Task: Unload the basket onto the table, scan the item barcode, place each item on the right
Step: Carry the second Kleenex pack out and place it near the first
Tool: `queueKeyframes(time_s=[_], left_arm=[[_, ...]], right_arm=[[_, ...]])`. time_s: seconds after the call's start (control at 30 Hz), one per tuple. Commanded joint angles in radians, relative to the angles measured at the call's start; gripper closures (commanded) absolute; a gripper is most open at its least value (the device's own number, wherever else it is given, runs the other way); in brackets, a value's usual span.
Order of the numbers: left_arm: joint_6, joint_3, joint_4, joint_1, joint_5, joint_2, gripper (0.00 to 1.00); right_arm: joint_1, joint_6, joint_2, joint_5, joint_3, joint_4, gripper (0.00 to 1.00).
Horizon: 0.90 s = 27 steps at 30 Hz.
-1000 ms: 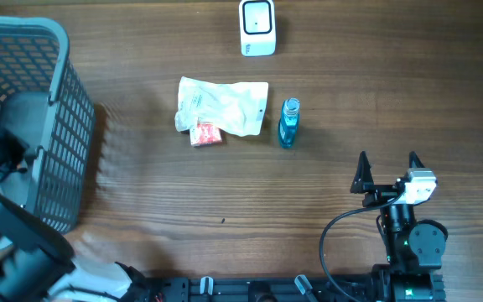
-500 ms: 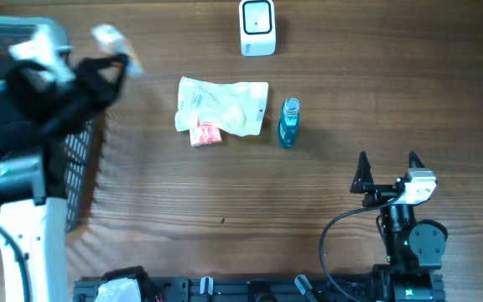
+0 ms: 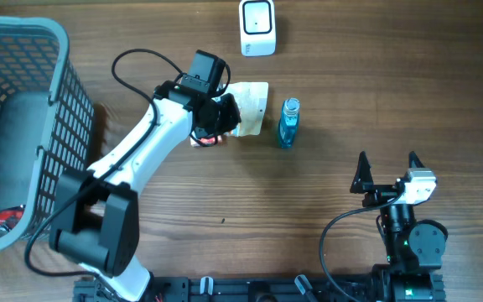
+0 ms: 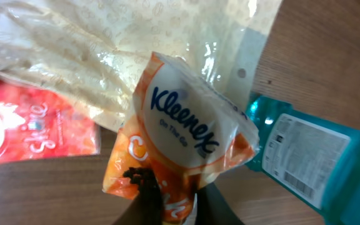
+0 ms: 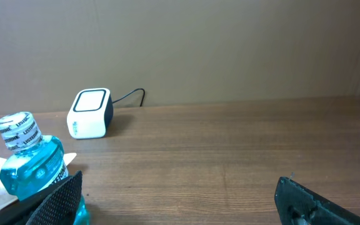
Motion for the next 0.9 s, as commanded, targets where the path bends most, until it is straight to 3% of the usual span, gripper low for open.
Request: queueKeyframes(time_s=[0.0, 0.17, 0.2, 0.23, 0.27, 0.3, 0.5, 0.73, 0.87], left_arm=[[-0.027, 0.001, 0.053, -0.014, -0.018, 0.050, 0.79], [-0.027, 0.001, 0.108, -0.034, -0.022, 0.111, 0.79], [-0.026, 0.001, 0.110, -0.035, -0.027, 0.118, 0.70], [-0.026, 0.001, 0.112, -0.035, -0.042, 0.122, 0.55], [-0.026, 0.001, 0.117, -0.034, -0.052, 0.122, 0.24], [-0.022, 0.002, 0.137, -0.029, -0.050, 0.117, 0.00], [-0.018, 0.068, 0.111, 0.024, 0.021, 0.022, 0.00], [-0.018, 0.078, 0.080, 0.140, 0.021, -0.283, 0.00], [0.025, 0.078, 0.060, 0.144, 0.021, -0.338, 0.00]], right_arm=[[-0.003, 0.014, -0.003, -0.012, -0.001, 0.003, 0.00], [-0.003, 0.014, -0.003, -0.012, -0.001, 0.003, 0.00], [-0.003, 0.014, -0.003, -0.012, -0.001, 0.003, 0.00], [-0.003, 0.014, -0.003, -0.012, -0.001, 0.003, 0.00], [-0.003, 0.014, -0.003, -0.012, -0.001, 0.003, 0.00], [-0.003, 0.014, -0.003, -0.012, -0.001, 0.003, 0.00], [-0.003, 0.014, -0.003, -0.012, -0.001, 0.003, 0.00], [-0.003, 0.015, -0.003, -0.012, -0.001, 0.003, 0.00], [-0.003, 0.014, -0.003, -0.012, -0.001, 0.003, 0.00]])
